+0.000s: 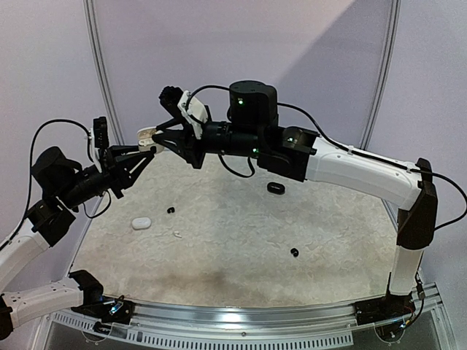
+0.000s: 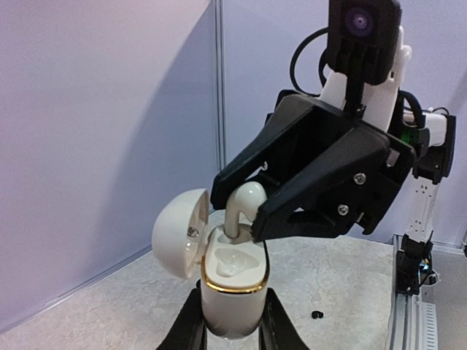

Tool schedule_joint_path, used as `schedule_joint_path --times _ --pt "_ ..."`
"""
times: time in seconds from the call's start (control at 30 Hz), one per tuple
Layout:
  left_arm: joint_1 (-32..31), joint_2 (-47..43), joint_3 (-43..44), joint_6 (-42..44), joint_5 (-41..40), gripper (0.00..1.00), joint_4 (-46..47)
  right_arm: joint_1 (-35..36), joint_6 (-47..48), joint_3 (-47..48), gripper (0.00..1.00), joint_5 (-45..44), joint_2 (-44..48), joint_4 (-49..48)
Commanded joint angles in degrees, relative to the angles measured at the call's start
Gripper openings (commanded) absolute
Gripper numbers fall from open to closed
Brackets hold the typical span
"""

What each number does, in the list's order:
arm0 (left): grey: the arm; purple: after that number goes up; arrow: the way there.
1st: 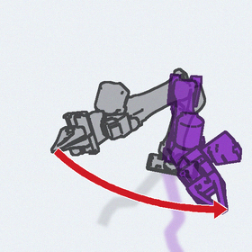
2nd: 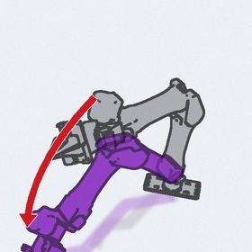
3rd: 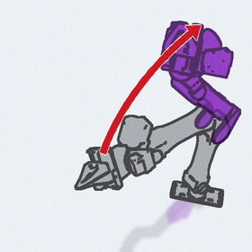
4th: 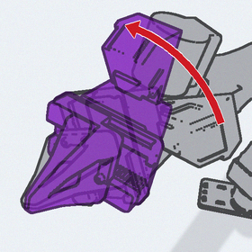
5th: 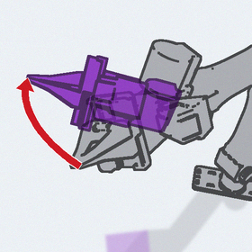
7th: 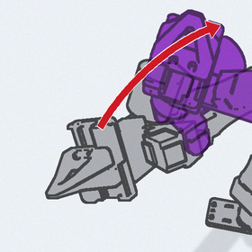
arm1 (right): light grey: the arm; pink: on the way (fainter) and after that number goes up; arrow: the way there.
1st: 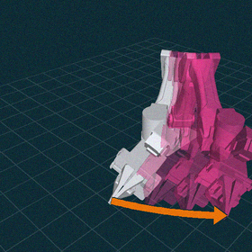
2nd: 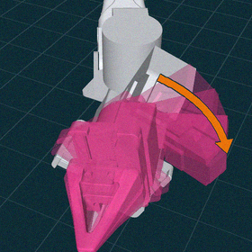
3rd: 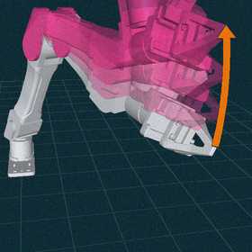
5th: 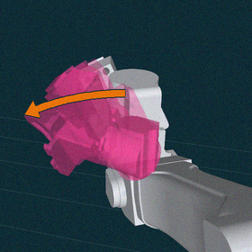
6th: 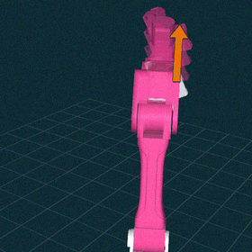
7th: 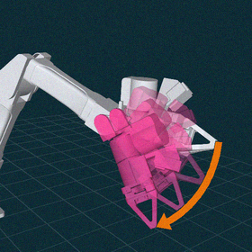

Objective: Insert the wireless bluetooth earbuds into the charging case
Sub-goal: Insert the right earbud into the right side groove of the charging case, then pick up the right earbud from the right side groove of the charging case.

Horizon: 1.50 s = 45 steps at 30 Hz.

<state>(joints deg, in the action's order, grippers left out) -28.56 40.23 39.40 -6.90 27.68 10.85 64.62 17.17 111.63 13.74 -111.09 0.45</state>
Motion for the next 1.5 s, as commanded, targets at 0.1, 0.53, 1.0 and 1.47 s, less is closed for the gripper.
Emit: schedule_joint_path --times 0.1,0.53,1.0,1.47 --pt "0.18 -0.06 1.49 0.13 0.36 0.00 2.42 0.63 0.24 0.64 0.22 -1.62 -2.03 2.93" --pt "0.23 -0.31 0.04 -3.63 -2.21 0.00 2.06 0.62 -2.14 4.13 0.44 -2.37 -2.75 4.30" --pt "0.52 -0.63 -1.01 -4.29 -2.65 0.00 1.97 0.62 -3.02 7.00 0.57 -3.33 -1.43 7.57" --pt "0.69 -0.47 -1.08 -2.92 -1.94 0.00 1.63 0.56 -3.28 6.59 0.44 -1.69 1.23 8.42"
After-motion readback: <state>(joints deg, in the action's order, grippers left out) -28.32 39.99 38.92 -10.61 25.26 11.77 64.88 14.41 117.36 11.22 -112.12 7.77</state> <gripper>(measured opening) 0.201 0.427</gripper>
